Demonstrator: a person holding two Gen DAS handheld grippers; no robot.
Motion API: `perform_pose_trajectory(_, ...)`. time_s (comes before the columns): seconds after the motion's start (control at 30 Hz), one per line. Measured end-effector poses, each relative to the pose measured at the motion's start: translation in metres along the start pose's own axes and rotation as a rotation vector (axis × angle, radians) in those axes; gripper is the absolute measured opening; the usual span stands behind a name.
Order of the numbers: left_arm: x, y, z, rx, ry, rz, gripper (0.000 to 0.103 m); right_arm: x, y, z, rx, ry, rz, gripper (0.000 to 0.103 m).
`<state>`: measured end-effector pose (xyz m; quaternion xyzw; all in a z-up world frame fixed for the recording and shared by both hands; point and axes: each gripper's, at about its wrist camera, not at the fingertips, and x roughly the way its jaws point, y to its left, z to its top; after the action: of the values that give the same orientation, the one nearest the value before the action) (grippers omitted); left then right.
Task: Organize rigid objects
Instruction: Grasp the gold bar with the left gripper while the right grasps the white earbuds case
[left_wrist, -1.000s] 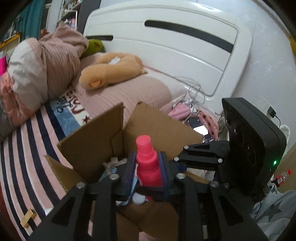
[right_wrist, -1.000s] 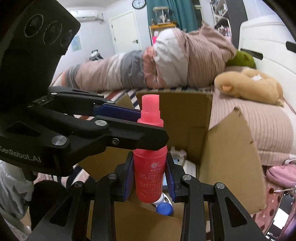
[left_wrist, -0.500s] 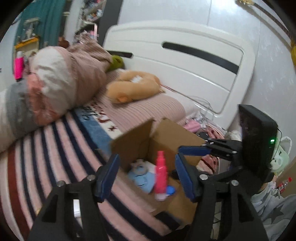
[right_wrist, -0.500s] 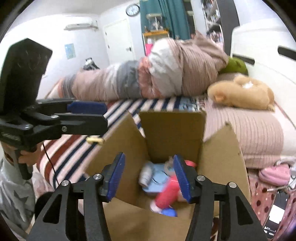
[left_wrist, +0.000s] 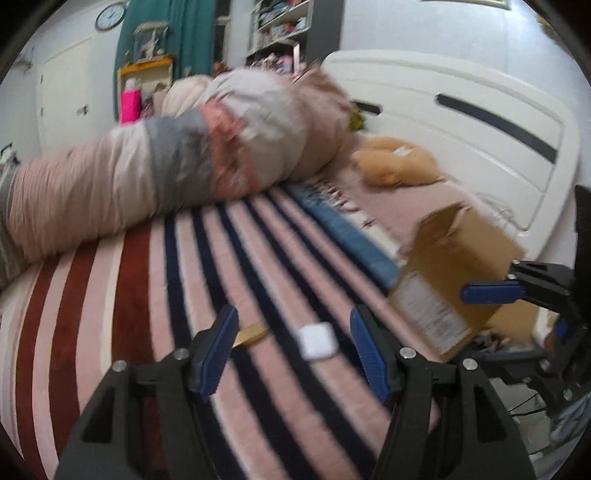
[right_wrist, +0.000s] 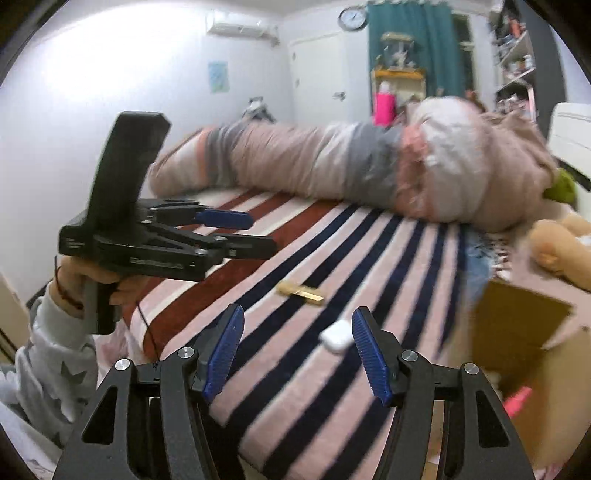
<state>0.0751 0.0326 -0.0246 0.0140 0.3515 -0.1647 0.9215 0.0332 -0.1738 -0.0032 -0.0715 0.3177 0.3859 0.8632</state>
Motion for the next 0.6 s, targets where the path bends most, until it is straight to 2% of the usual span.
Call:
perform_pose_trajectory(0.07,0.017,0.02,-0.012,-0.016,0.029,0.01,0.06,0.028,0.005,0.0,0.004,0.049,0.01,0.058)
perform_pose_trajectory(0.13,0.038,0.037,-0.023,-0.033,0.064,-0.011,0.06,0.054,0.005,-0.001,0.021,0.09,0.024,0.058)
perform_pose_trajectory(0.3,0.099,0.064,-0.039,-0.049,0.15,-0.033,0.06,0.116,-0.017,-0.011,0.098,0.171,0.014,0.059)
perform_pose_trajectory(0.4,0.129,0.072,-0.044,-0.055,0.179,-0.078,0.06,0.143,-0.031,-0.02,0.141,0.213,-0.01,0.062)
perform_pose_trajectory(0.53,0.155,0.075,-0.04,-0.041,0.17,-0.079,0.063,0.171,-0.053,-0.032,0.202,0.252,-0.02,0.062)
perform_pose_trajectory(0.6,0.166,0.078,-0.039,-0.049,0.19,-0.112,0.063,0.18,-0.062,-0.037,0.221,0.268,-0.032,0.062)
